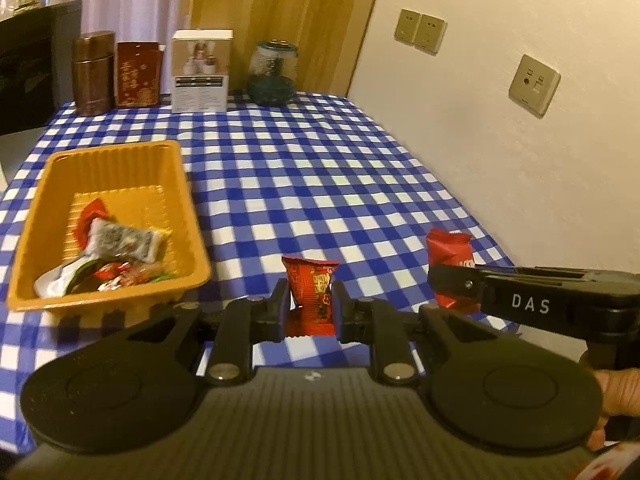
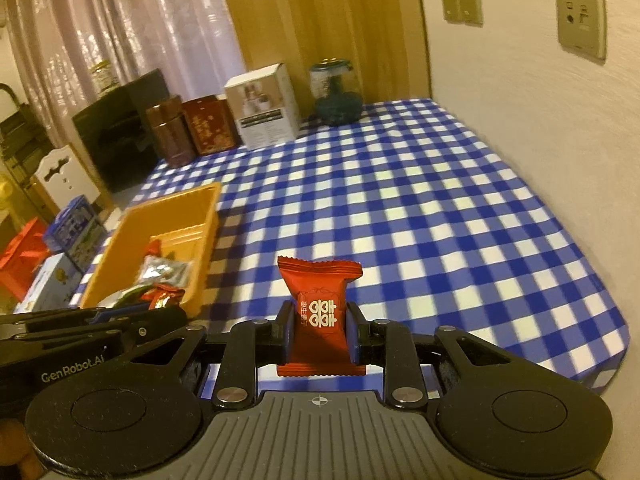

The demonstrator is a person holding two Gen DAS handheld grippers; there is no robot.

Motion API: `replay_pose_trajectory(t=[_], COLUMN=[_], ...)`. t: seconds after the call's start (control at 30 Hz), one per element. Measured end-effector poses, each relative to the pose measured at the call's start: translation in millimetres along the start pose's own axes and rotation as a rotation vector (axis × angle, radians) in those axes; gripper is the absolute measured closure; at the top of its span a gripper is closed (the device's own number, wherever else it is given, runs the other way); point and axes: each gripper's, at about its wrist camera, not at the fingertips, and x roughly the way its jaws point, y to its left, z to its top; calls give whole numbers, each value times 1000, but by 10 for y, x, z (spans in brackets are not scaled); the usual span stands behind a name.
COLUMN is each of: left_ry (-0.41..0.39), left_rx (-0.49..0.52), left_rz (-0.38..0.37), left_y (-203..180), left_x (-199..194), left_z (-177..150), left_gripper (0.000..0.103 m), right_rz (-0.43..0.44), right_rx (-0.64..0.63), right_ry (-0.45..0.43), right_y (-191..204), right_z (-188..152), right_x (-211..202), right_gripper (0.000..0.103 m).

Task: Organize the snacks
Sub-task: 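Carry the red packet and small red candy over the orange tray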

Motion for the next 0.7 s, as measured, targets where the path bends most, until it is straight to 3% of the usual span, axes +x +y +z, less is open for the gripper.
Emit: replay_pose_trajectory(t=[0.7], left_ry=[-20], left_rx=[-118], left_rz=[173], left_y=[890], left_x=[-541], left_z=[-175], left_gripper=[84], right_rz=[168], right_rx=[-150], right_ry=[52], right_y=[1080], right_z=[-125], right_x=[342], right_gripper=[77])
